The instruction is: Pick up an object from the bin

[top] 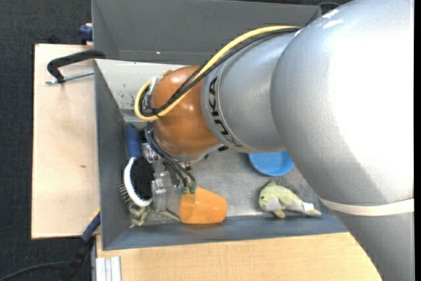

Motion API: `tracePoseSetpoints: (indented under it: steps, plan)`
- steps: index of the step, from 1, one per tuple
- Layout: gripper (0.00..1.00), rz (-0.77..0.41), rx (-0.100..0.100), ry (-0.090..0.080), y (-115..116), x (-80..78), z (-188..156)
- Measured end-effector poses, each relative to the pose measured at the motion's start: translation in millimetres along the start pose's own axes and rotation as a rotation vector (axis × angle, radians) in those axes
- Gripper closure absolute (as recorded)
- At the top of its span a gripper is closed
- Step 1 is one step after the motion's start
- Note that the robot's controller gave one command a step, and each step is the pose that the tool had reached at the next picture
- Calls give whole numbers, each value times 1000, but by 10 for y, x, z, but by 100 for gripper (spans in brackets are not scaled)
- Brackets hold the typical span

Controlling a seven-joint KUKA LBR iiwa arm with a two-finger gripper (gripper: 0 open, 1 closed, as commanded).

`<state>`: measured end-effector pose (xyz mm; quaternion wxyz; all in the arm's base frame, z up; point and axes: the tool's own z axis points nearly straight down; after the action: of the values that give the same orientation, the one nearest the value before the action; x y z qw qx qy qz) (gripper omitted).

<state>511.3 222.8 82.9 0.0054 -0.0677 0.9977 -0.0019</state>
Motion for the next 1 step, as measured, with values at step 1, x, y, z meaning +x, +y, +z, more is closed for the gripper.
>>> tracePoseSetpoints:
  steps: [1]
  plan:
    - [100,15,-8,-3,71,-38,-774]
